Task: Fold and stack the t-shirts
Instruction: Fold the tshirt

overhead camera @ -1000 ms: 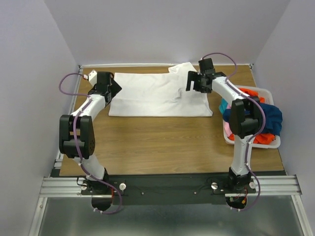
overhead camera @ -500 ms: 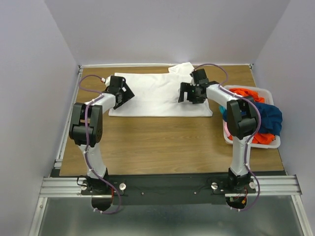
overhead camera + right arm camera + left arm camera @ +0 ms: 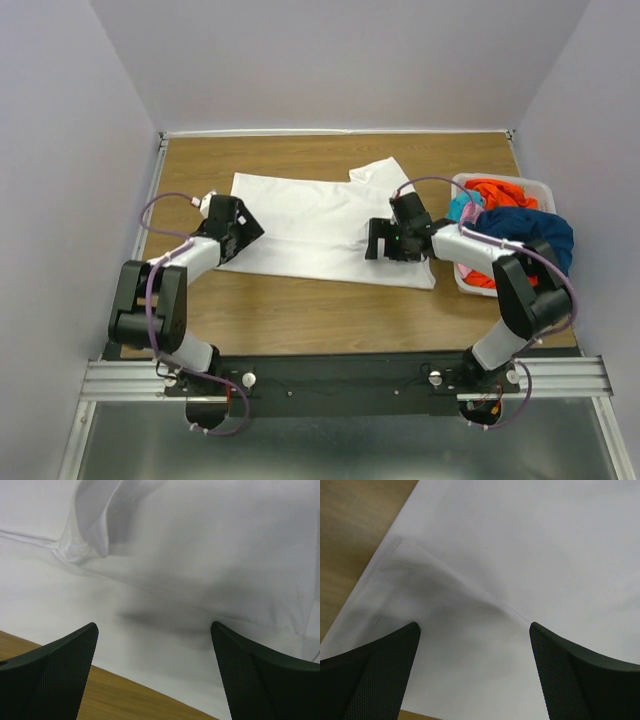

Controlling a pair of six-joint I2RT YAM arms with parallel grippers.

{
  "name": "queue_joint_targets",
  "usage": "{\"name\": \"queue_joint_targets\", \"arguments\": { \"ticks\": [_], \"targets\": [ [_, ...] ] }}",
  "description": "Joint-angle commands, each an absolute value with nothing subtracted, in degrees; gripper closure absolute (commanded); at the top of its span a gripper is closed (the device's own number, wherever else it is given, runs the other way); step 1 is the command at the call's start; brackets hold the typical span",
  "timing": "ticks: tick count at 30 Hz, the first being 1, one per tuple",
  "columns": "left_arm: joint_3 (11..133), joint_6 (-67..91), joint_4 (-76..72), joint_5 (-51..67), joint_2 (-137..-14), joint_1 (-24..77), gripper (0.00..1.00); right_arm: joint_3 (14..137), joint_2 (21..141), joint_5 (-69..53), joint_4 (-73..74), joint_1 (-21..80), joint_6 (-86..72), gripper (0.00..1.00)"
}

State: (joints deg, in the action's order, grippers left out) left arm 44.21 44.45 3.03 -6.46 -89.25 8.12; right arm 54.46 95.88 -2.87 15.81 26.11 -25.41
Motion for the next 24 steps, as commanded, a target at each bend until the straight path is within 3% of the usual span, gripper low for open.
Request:
{"name": "queue_joint_targets", "arguments": {
  "ticks": [1, 7, 12, 20, 24],
  "targets": [
    [35.2, 47.3, 8.4, -7.8, -80.4, 8.3, 0.02, 45.9, 89.4, 1.8, 19.4, 27.5, -29.7, 0.00],
    [34.2, 48.5, 11.9, -9.5, -66.7, 8.3, 0.02, 43.4, 77.1, -1.6, 19.5, 27.7, -27.7, 0.00],
    [41.9, 46.6, 12.4, -14.8, -67.6, 8.2, 0.02, 51.7, 77.1, 1.5, 19.5, 27.5, -26.8, 0.00],
    [66.7, 40.8, 14.9, -14.9, -92.2, 5.3, 0.02, 76.0, 95.3, 2.8, 19.5, 19.8, -24.4, 0.00],
    [77.8, 39.4, 17.7, -16.9, -103.6, 4.5, 0.09, 86.4, 105.0, 5.4, 19.5, 18.3, -22.4, 0.00]
  ]
}}
